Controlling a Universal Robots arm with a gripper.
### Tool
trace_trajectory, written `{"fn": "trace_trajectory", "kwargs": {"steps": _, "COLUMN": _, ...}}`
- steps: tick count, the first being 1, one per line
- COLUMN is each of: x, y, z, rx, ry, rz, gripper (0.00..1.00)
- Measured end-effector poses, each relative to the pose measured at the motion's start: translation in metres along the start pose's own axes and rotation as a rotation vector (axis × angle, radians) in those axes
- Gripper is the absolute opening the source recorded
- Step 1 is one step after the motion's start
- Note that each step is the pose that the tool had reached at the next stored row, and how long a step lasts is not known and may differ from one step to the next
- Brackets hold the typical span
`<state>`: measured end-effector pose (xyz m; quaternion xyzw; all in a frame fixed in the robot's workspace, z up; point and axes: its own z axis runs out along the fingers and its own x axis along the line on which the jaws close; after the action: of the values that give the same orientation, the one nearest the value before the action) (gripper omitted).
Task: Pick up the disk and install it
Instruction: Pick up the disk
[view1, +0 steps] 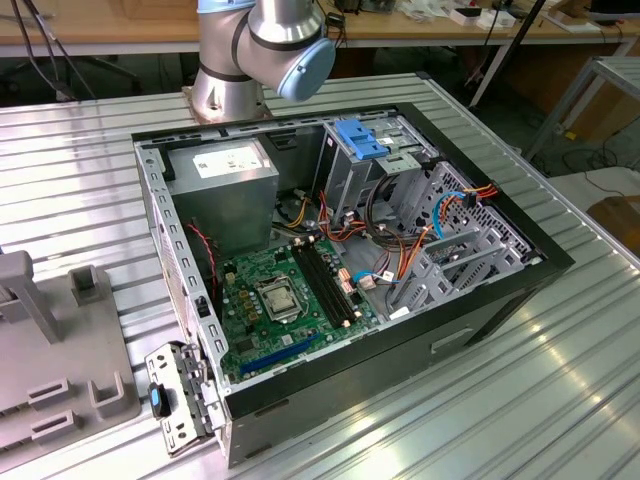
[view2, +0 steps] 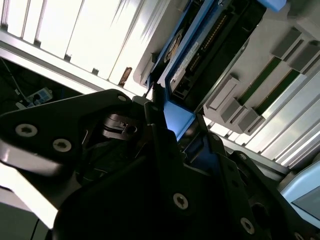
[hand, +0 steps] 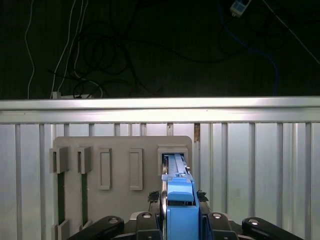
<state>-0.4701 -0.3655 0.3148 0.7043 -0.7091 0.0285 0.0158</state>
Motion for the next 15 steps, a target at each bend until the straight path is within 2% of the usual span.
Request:
{"fn": "trace_trajectory", "kwargs": {"steps": 8, "x": 0.0001, "y": 0.0, "z": -0.0016, "rx": -0.0002, "ry": 0.0002, "rz": 0.0, "gripper": 0.37}}
{"fn": "trace_trajectory", "kwargs": {"steps": 15, "x": 0.0009, "y": -0.0002, "z": -0.0139, "rx": 0.0, "ry": 0.0, "rz": 0.0, "gripper": 0.37}}
